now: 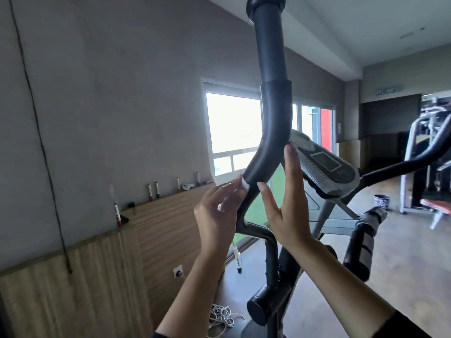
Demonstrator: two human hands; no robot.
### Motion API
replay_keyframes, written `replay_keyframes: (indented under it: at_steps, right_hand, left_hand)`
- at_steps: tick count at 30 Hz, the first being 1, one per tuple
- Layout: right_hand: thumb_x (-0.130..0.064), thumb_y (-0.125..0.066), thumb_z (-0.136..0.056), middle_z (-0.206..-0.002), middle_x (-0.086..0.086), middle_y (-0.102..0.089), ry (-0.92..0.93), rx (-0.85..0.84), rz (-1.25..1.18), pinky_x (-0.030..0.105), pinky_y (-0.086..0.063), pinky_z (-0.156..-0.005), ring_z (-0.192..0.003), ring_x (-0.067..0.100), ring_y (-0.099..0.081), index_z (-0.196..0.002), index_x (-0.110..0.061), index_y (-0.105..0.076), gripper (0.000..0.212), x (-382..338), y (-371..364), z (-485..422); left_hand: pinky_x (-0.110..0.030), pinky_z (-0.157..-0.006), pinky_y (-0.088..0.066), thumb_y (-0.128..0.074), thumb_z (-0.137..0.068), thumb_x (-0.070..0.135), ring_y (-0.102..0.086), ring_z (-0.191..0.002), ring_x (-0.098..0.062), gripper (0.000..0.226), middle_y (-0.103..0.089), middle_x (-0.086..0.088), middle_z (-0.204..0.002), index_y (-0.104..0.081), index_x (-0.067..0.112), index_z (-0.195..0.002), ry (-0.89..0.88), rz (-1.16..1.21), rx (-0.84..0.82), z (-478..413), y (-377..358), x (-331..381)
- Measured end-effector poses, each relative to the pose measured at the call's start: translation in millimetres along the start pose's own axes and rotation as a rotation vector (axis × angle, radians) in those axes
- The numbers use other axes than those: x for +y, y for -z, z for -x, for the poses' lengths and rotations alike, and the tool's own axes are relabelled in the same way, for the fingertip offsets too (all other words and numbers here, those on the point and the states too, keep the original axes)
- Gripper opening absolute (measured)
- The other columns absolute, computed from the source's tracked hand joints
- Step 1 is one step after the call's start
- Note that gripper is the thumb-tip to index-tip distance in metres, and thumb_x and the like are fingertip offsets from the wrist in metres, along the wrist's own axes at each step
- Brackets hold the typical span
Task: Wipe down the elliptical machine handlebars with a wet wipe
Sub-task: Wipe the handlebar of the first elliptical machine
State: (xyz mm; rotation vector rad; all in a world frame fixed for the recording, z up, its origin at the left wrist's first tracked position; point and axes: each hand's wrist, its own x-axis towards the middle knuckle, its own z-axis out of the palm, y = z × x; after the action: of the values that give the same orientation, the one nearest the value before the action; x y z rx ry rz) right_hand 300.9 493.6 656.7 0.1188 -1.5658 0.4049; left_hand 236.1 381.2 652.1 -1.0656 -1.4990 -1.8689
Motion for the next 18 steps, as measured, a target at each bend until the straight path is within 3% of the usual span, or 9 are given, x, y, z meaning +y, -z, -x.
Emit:
replay_keyframes:
  at_steps: [4, 8, 10, 14, 18]
  right_hand:
    - [-0.015, -0.059, -0.093, -0.158, 0.013, -0.017, -0.044, 0.029, 0.127, 0.013, -0.017, -0.115, -0.147, 0.014, -0.014, -0.148, 0.0, -0.018, 0.07, -11, -6, 11]
    - [-0.013, -0.062, -0.092, -0.159, 0.012, -0.015, -0.073, 0.0, 0.227, 0.007, -0.016, -0.112, -0.147, 0.016, -0.015, -0.149, -0.004, -0.018, 0.073, -18, -7, 23]
    - [-0.016, -0.061, -0.092, -0.16, 0.009, -0.017, -0.11, -0.02, 0.273, 0.006, -0.017, -0.11, -0.147, 0.013, -0.015, -0.15, -0.007, -0.019, 0.072, -24, -10, 29]
    - [-0.022, -0.055, -0.095, -0.154, 0.005, -0.032, -0.16, -0.089, 0.332, 0.025, -0.031, -0.114, -0.144, 0.014, -0.027, -0.146, -0.012, -0.03, 0.057, -36, -9, 55]
    - [-0.024, -0.056, -0.094, -0.135, 0.004, -0.052, -0.26, -0.239, 0.475, 0.04, -0.049, -0.099, -0.128, 0.019, -0.046, -0.132, -0.014, -0.046, 0.041, -48, 0, 88]
  left_hand:
    - [-0.017, -0.071, -0.055, -0.071, -0.084, 0.017, -0.067, -0.088, -0.003, 0.03, -0.068, 0.018, -0.095, -0.066, 0.04, -0.102, 0.025, 0.038, -0.041, 4, 10, -12]
    - [-0.023, -0.069, -0.056, -0.072, -0.084, 0.019, -0.068, -0.082, -0.007, 0.027, -0.07, 0.013, -0.09, -0.068, 0.039, -0.101, 0.054, 0.061, -0.074, 7, 18, -29]
    - [-0.019, -0.065, -0.055, -0.073, -0.083, 0.015, -0.066, -0.074, -0.011, 0.03, -0.07, 0.009, -0.085, -0.067, 0.041, -0.097, 0.061, 0.071, -0.073, 8, 22, -33]
    - [-0.007, -0.06, -0.048, -0.072, -0.082, 0.002, -0.064, -0.073, -0.006, 0.051, -0.062, 0.022, -0.083, -0.06, 0.052, -0.082, 0.068, 0.073, -0.076, 20, 32, -35]
    - [-0.005, -0.06, -0.045, -0.073, -0.083, 0.009, -0.063, -0.07, 0.002, 0.048, -0.061, 0.026, -0.083, -0.059, 0.054, -0.077, 0.108, 0.076, -0.141, 39, 45, -46]
